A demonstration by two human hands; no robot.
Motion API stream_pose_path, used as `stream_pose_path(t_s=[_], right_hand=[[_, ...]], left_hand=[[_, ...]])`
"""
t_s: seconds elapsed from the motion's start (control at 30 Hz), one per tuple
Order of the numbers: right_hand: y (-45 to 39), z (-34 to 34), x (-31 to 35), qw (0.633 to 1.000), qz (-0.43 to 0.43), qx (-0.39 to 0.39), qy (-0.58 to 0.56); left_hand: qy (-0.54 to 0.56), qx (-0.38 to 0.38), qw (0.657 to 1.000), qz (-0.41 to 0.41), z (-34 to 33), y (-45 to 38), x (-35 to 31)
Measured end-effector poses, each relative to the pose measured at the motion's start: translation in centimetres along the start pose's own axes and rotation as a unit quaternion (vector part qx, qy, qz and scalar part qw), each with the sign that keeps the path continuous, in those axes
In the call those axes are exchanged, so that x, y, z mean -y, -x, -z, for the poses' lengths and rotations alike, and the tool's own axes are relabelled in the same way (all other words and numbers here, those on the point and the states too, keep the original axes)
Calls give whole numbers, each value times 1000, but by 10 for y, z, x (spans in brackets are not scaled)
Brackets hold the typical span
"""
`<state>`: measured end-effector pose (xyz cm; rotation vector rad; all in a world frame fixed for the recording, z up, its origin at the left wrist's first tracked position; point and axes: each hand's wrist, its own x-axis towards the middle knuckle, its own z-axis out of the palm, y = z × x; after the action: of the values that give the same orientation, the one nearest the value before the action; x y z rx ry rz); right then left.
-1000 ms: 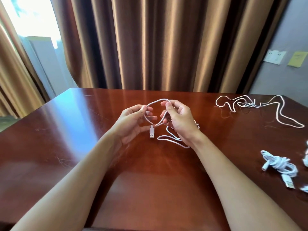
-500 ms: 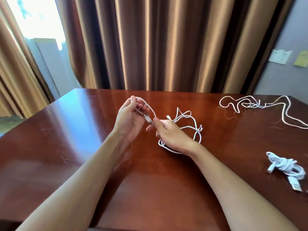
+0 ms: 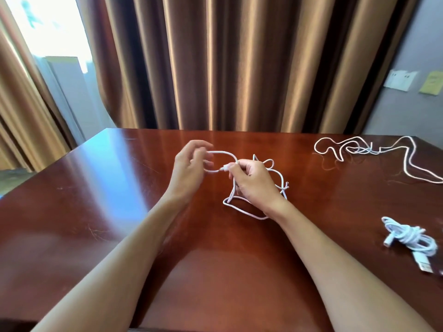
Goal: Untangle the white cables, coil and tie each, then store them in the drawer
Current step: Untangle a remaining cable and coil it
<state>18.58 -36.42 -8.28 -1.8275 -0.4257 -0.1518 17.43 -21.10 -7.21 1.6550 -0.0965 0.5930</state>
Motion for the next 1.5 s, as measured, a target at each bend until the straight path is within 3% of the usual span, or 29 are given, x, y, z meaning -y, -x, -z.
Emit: stream_pose_path(t_s=[0.03,0.07,0.13,0.23,0.37,0.6,0.83,0.97,1.17,1.33,1.5], right_hand=[[0,1,0,1000,4,4,21],[0,1,1,999,7,6,40],[1,3,3,998,18,-3,68],[0,5,-1,995,43,-12,92],[1,6,-5,995,64,5,75],[4,5,4,998,68,-2,7],[6,10,9,999,16,-7,-47],[6,8,8,1000,4,-22,7],[11,-6,6,994,-34,103,12],[18,-10,17,967,-99,154,-178],[20,-8,21,949,-91,210,-215]], left_hand=[[-119,28,987,-105,3,2,5],[-223,63,953,-196,5,3,11],[-333,116,896,-268,6,3,19],[-285,150,918,-233,5,4,17],[-98,179,976,-76,5,5,4],[86,234,964,95,11,6,-1],[116,298,940,115,12,12,-7],[140,262,946,132,7,13,-7],[159,175,963,126,1,14,-7],[204,199,944,165,1,17,-9],[209,211,941,164,-1,20,-15]])
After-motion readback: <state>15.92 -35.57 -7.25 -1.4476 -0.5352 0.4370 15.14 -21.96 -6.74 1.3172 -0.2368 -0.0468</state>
